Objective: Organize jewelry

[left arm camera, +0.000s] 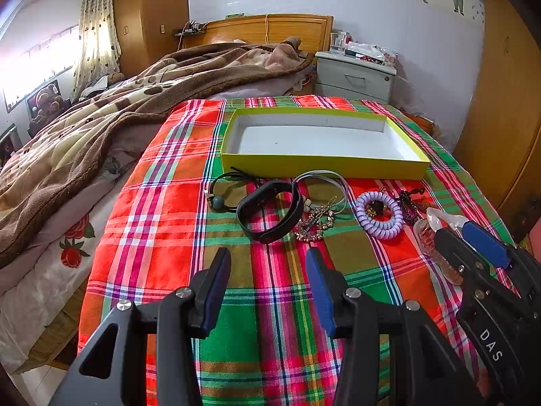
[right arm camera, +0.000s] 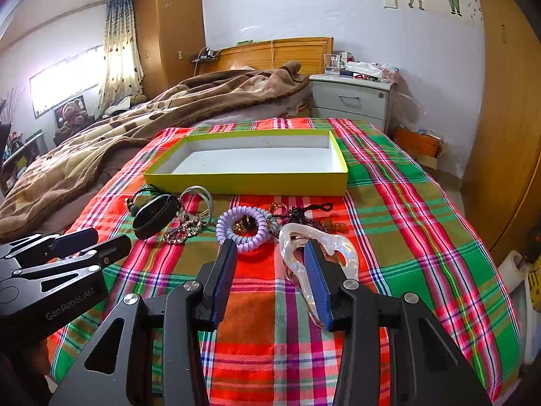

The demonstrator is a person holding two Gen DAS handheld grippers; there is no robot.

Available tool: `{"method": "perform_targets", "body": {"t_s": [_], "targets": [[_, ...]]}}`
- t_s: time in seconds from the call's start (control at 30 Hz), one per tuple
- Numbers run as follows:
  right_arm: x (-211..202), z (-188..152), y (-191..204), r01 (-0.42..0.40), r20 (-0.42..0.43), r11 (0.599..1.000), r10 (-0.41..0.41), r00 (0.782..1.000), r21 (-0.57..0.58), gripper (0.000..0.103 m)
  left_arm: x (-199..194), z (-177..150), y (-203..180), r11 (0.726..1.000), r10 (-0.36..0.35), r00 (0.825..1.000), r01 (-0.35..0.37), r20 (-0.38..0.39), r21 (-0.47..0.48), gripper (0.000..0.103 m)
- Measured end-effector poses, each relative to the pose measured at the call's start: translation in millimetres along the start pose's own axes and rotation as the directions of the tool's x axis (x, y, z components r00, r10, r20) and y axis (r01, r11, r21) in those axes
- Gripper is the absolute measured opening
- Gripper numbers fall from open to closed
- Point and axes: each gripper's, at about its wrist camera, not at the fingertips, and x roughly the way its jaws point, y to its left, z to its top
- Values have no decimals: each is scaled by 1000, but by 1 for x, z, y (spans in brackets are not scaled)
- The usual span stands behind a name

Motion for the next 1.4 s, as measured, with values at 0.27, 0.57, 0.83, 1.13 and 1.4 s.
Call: {"method": "perform_targets", "body": {"t_s": [0.27, 0.57, 0.83, 1.13, 1.4], "targets": [[-1, 0, -1, 0, 1, 1000, 0, 1000, 2, 42, 0, 0, 0, 1000, 1, 1000, -1, -1, 0, 48], [-1, 0, -1, 2, 3, 1000, -2, 1000, 1, 42, 0, 1, 0, 1000, 0, 1000, 0, 1, -4, 48], [-2, 2, -2, 8, 9, 1000, -8, 1000, 3, 42, 1, 2, 2, 1000, 1, 1000, -1, 1, -3, 48], [-1, 6, -7, 15, 17, 1000, -15, 1000, 3, 42, 9, 5, 6, 1000, -24, 1000, 24, -16, -16, 48], [-1, 3, -51, 50, -20, 994, -48, 999, 101, 45, 23, 9, 19, 989, -137, 989, 135, -50, -54, 48]]}}
